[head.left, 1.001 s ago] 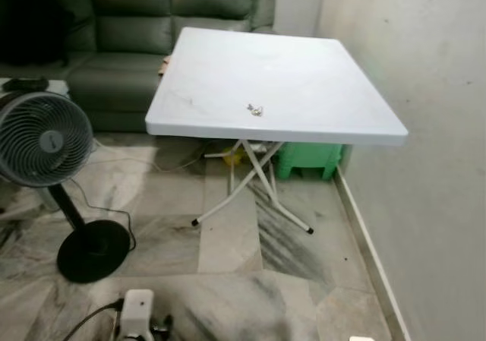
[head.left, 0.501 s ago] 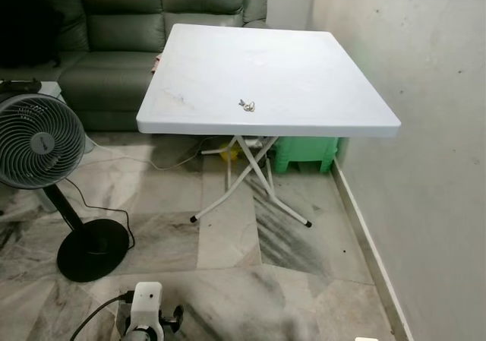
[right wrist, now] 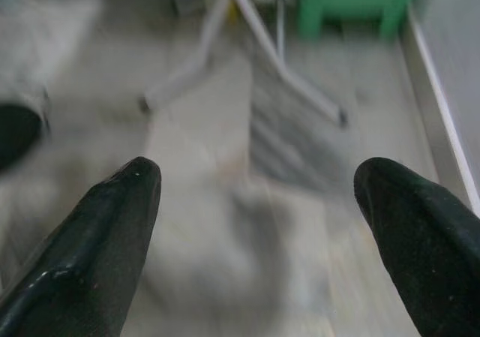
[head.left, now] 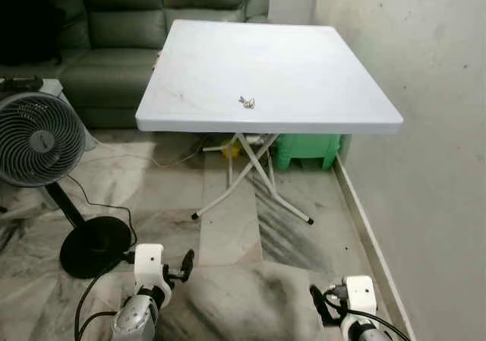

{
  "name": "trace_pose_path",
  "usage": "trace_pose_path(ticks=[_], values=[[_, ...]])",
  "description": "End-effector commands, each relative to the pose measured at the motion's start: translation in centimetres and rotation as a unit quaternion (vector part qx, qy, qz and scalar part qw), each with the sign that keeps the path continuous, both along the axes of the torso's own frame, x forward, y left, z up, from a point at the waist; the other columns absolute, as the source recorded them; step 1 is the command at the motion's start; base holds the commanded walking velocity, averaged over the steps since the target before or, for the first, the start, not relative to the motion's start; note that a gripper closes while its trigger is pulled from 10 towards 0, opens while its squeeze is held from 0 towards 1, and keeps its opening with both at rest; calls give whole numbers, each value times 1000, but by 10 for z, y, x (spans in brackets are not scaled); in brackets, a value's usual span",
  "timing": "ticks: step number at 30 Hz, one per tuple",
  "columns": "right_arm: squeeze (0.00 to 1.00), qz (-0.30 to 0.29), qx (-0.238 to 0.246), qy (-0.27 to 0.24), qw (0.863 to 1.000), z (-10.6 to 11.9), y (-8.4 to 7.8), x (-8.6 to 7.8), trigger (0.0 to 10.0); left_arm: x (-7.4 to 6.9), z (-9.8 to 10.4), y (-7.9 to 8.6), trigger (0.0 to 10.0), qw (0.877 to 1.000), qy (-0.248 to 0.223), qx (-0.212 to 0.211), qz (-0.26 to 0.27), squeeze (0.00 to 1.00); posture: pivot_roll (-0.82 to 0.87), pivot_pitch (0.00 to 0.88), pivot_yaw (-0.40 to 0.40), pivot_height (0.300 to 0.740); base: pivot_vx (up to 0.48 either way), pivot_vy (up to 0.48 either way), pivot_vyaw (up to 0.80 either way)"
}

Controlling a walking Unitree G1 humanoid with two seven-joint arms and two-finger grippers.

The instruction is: Hang keys on a hook

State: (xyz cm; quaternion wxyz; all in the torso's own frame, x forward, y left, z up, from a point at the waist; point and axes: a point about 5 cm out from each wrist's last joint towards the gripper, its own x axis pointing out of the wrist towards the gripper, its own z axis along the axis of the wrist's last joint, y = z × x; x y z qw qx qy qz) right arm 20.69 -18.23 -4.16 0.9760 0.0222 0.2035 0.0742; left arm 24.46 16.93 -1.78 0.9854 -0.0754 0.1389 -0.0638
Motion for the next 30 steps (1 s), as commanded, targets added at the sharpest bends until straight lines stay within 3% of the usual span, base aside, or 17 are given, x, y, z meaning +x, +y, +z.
trace_pose_path(ticks=[1,3,6,9,13,18,19,20,30], values=[[1000,6,10,-53,999,15,5,10,10000,4,12,1,10000,999,-40,-14,7,0,-55,0,-10,740,0,0,0],[1000,12,20,-114,993,38,14,22,10000,10,29,-3,10000,996,-88,-24,6,0,-54,0,-9,740,0,0,0],[1000,13,20,-137,990,47,16,26,10000,11,38,-3,10000,994,-107,-29,8,0,-55,0,-8,740,0,0,0],[1000,25,21,-193,981,74,22,33,10000,14,62,-2,10000,987,-156,-38,9,0,-50,0,-10,740,0,0,0],[1000,28,11,-231,973,99,21,37,10000,14,84,0,10000,983,-184,-24,-5,0,-45,0,-12,740,0,0,0],[1000,24,6,-238,971,108,18,40,10000,16,96,1,10000,981,-194,-19,-5,0,-42,0,-13,740,0,0,0],[553,24,10,-241,970,111,17,40,10000,17,99,1,10000,980,-197,-18,-3,0,-40,0,-14,740,0,0,0],[0,21,12,-243,970,115,17,41,10000,18,102,2,10000,980,-197,-17,1,0,-40,0,-14,740,0,0,0],[0,18,10,-237,971,125,19,42,10000,16,107,2,10000,984,-177,-10,1,0,-44,0,-11,740,54,0,0]])
